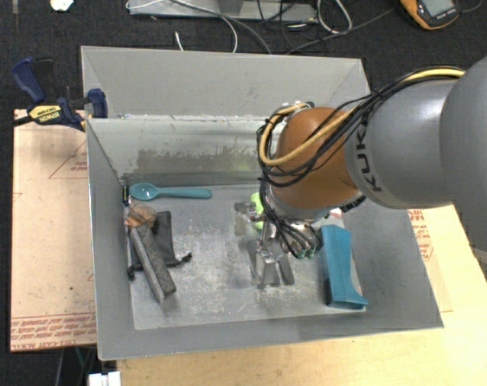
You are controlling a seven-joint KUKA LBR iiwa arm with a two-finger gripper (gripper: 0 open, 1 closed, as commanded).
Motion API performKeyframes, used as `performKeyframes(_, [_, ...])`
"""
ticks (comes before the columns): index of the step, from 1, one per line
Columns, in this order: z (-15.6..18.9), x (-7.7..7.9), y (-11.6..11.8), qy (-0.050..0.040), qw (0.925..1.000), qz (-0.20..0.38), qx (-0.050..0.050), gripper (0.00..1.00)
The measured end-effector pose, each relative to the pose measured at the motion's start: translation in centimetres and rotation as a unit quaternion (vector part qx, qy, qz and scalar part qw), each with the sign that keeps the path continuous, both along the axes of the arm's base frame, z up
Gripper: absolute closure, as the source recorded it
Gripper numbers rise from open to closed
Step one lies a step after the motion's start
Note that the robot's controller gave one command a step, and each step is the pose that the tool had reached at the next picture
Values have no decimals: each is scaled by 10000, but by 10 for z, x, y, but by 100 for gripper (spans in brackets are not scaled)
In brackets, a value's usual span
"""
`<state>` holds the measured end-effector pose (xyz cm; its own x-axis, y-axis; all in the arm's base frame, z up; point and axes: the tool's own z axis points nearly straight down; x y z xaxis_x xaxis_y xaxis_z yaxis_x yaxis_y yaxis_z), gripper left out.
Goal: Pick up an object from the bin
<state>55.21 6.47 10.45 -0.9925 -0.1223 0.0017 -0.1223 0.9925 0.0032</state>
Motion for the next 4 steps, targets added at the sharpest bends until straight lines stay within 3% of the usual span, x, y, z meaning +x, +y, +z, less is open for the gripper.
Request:
performKeyframes(1, [-19,5,-21,-29,9947,-1023,7,0])
performKeyframes(2, [-20,0,-36,-12,9964,-847,0,0])
performKeyframes(3, [42,18,-34,-10,9995,316,4,0])
performKeyframes(4, [59,13,-35,-34,10000,66,5,0])
